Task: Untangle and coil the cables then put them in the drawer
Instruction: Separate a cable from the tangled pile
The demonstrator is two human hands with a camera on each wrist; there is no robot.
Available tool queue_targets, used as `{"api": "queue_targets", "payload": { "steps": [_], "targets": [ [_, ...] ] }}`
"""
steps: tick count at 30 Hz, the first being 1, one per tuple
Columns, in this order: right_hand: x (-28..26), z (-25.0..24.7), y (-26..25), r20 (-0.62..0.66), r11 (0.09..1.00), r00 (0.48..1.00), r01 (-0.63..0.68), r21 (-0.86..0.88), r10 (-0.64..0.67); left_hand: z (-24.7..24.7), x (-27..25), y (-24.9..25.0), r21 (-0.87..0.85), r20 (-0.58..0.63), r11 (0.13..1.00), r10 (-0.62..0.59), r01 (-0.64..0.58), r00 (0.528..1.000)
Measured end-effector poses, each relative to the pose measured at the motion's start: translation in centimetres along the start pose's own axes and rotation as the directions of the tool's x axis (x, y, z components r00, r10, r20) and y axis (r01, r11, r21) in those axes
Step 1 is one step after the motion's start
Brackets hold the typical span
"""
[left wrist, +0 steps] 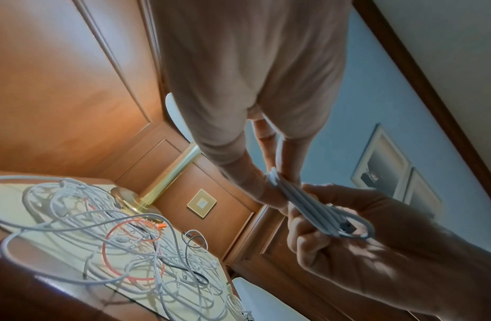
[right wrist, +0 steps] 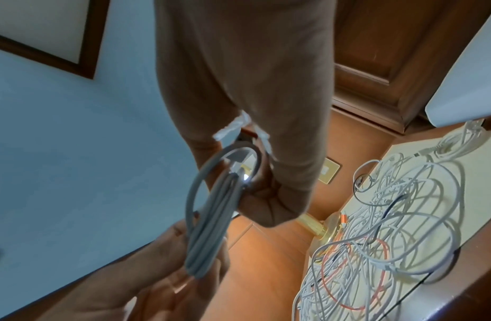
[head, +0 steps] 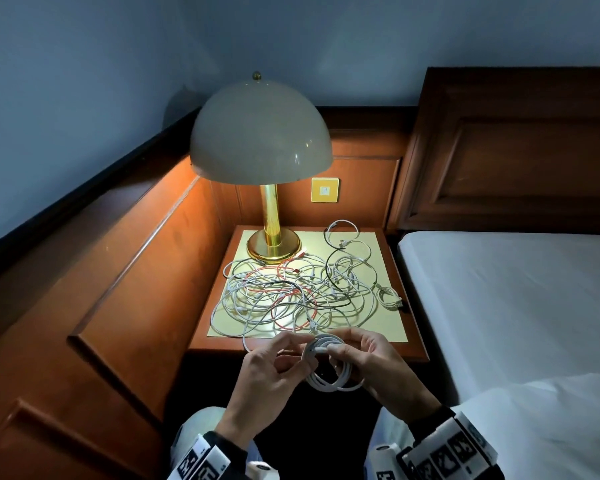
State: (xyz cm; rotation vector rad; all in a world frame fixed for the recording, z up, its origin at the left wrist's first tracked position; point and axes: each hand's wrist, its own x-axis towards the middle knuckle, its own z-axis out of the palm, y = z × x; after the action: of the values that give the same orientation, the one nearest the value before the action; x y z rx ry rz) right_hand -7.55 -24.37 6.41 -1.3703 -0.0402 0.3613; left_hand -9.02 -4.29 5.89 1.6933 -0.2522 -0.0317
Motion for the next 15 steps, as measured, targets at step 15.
{"api": "queue_targets", "payload": {
  "steps": [15],
  "targets": [
    [-1.1, 0.5, 0.2, -0.035, 0.969, 0.98, 0.19, -0.156, -0.198, 1.4, 0.6, -0.4, 0.454, -0.173, 0.867, 0.315, -0.208, 0.933]
  ]
}}
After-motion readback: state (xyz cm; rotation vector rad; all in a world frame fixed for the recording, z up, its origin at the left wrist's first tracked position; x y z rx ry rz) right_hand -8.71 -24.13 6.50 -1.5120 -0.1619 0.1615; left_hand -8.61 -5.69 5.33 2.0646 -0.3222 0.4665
